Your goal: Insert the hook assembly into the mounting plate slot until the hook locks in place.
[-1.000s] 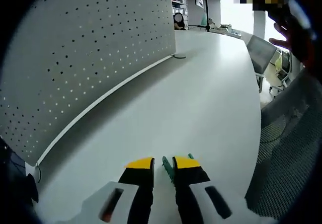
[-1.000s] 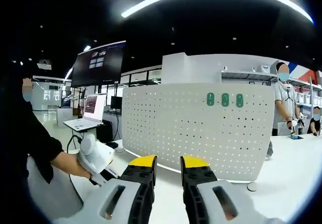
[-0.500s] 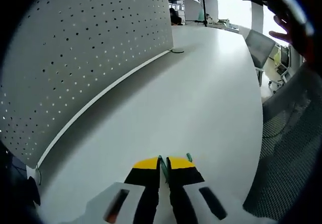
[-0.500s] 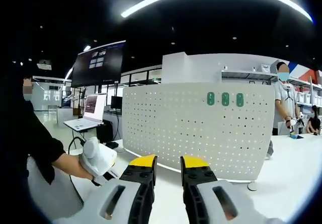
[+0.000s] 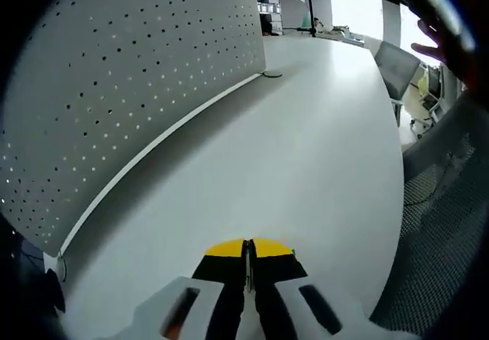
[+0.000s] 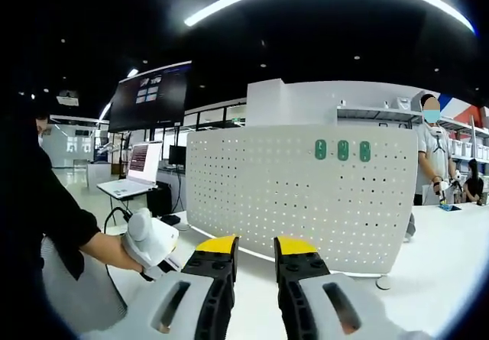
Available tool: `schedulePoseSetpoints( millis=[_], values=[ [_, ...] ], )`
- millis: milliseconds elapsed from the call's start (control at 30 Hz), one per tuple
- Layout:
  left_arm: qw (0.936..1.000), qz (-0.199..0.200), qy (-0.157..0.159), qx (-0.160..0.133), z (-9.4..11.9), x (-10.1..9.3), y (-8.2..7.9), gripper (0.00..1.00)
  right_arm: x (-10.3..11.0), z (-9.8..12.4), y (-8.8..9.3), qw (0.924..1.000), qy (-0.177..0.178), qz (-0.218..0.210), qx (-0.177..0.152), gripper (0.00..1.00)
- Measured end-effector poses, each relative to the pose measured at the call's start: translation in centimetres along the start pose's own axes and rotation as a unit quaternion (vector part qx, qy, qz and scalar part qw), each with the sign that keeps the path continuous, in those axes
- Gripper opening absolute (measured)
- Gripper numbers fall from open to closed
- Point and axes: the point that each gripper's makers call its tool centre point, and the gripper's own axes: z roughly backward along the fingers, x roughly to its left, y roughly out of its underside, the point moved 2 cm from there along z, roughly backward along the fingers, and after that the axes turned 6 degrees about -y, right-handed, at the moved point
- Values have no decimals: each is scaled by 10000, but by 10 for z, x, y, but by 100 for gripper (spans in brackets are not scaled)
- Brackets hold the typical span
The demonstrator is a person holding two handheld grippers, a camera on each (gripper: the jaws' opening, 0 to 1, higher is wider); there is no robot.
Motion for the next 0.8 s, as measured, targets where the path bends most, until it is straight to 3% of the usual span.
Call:
schedulePoseSetpoints(
  millis=[500,800],
  values=[
    [10000,-10,-41,81,2,3,4,3,0,0,0,10000,0,-4,-2,17],
    [9998,117,-129,-18,6,10,1,1,0,0,0,10000,-15,0,2,17]
  ],
)
